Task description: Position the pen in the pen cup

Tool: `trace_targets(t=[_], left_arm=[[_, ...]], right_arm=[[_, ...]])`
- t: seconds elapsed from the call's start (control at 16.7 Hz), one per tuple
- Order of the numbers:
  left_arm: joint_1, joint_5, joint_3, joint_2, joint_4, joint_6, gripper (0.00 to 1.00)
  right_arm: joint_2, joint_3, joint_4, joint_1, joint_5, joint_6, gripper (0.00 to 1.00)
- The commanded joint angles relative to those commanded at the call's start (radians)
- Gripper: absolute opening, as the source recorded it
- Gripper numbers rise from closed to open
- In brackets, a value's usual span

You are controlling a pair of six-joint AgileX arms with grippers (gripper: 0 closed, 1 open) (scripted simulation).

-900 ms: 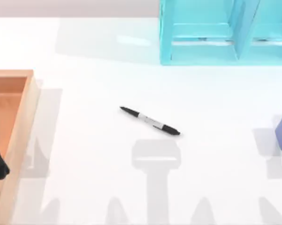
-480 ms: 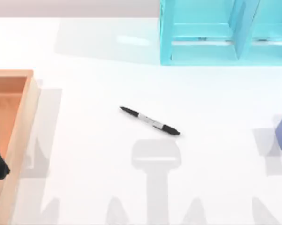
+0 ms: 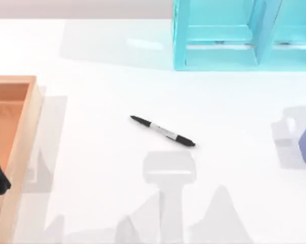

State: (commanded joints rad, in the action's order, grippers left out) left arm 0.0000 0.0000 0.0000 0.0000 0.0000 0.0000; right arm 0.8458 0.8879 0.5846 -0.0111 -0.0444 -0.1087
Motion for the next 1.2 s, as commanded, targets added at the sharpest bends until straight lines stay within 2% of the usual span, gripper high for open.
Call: trace_targets(t=[0.36,0.6,0.9,1.2], left_arm=[[0.0,0.0,0.0,0.0,0.0,0.0,1.0],[0.0,0.0,0.0,0.0,0.0,0.0,1.0],[0.0,0.0,0.0,0.0,0.0,0.0,1.0],[0.0,0.0,0.0,0.0,0.0,0.0,1.0]], right_arm=[[0.685,0.673,0.409,-0.092,-0.037,-0.113,1.0],[1.075,1.024,0.634,-0.193,-0.069,-0.191,1.0],[1.457,1.361,0.826,-0.342,-0.116,-0.279,1.0],[1.696,1.59,0.918,-0.472,-0.157,-0.347,1.0]])
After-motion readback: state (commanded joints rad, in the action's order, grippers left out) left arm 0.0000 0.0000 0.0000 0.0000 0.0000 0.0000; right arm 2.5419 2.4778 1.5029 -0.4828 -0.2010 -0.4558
